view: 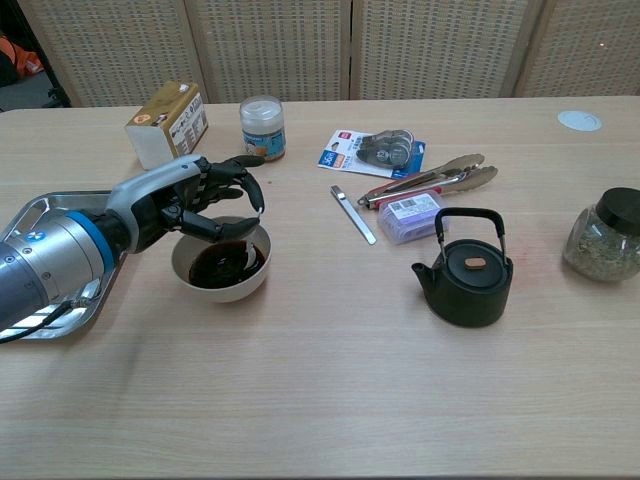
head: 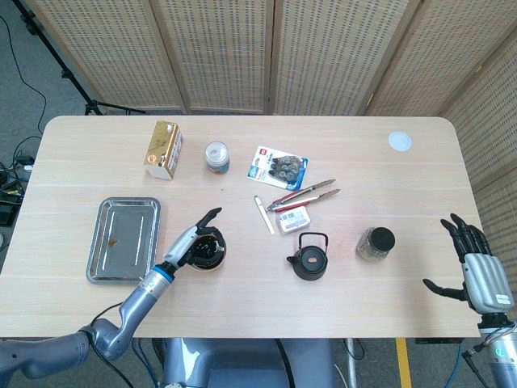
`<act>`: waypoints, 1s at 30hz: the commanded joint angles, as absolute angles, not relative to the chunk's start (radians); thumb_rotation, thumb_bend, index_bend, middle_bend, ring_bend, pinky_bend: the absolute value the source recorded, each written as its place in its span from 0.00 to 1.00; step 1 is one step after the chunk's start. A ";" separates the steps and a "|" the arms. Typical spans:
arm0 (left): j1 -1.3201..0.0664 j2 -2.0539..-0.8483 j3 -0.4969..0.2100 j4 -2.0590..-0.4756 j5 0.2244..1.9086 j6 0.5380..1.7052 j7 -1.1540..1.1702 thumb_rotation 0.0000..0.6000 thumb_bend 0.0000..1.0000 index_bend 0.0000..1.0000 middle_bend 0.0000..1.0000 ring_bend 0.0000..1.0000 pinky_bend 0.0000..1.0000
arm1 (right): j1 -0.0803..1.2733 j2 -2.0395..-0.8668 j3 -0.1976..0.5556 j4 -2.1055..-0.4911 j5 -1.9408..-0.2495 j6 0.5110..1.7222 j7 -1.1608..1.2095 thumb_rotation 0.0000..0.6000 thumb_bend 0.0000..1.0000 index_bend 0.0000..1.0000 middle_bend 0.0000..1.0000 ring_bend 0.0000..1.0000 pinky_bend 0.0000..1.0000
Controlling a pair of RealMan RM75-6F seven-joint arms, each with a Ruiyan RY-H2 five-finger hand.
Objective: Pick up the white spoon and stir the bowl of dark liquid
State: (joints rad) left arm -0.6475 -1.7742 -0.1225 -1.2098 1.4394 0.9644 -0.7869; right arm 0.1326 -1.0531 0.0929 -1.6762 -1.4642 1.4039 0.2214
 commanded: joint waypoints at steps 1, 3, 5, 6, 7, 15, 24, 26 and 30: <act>-0.648 -1.776 -0.119 -1.213 1.442 0.965 -0.788 1.00 0.48 0.61 0.00 0.00 0.00 | 0.133 -1.053 0.093 -1.676 -1.465 1.404 0.222 1.00 0.00 0.00 0.00 0.00 0.00; -0.646 -1.777 -0.113 -1.218 1.446 0.965 -0.792 1.00 0.48 0.61 0.00 0.00 0.00 | 0.132 -1.052 0.093 -1.676 -1.466 1.405 0.222 1.00 0.00 0.00 0.00 0.00 0.00; -0.645 -1.777 -0.108 -1.222 1.449 0.966 -0.794 1.00 0.48 0.61 0.00 0.00 0.00 | 0.133 -1.052 0.092 -1.677 -1.466 1.404 0.223 1.00 0.00 0.00 0.00 0.00 0.00; -0.643 -1.777 -0.107 -1.223 1.450 0.969 -0.795 1.00 0.48 0.61 0.00 0.00 0.00 | 0.133 -1.052 0.092 -1.677 -1.466 1.404 0.224 1.00 0.00 0.00 0.00 0.00 0.00; -0.643 -1.778 -0.106 -1.224 1.452 0.971 -0.796 1.00 0.48 0.61 0.00 0.00 0.00 | 0.133 -1.052 0.093 -1.678 -1.466 1.405 0.223 1.00 0.00 0.00 0.00 0.00 0.00; -0.641 -1.778 -0.100 -1.219 1.453 0.973 -0.795 1.00 0.45 0.48 0.00 0.00 0.00 | 0.132 -1.052 0.092 -1.678 -1.468 1.406 0.222 1.00 0.00 0.00 0.00 0.00 0.00; -0.639 -1.767 -0.101 -1.225 1.474 1.004 -0.813 1.00 0.36 0.10 0.00 0.00 0.00 | 0.133 -1.052 0.092 -1.678 -1.466 1.404 0.223 1.00 0.00 0.00 0.00 0.00 0.00; -0.634 -1.754 -0.099 -1.239 1.484 1.022 -0.808 1.00 0.34 0.09 0.00 0.00 0.00 | 0.133 -1.051 0.092 -1.679 -1.467 1.405 0.223 1.00 0.00 0.00 0.00 0.00 0.00; -0.618 -1.711 -0.086 -1.261 1.503 1.061 -0.730 1.00 0.20 0.02 0.00 0.00 0.00 | 0.132 -1.050 0.091 -1.680 -1.469 1.405 0.224 1.00 0.00 0.00 0.00 0.00 0.00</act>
State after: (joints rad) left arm -0.6293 -1.7393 -0.0951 -1.2474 1.4907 1.0379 -0.7836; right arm 0.1325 -1.0502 0.0913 -1.6796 -1.4692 1.4053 0.2240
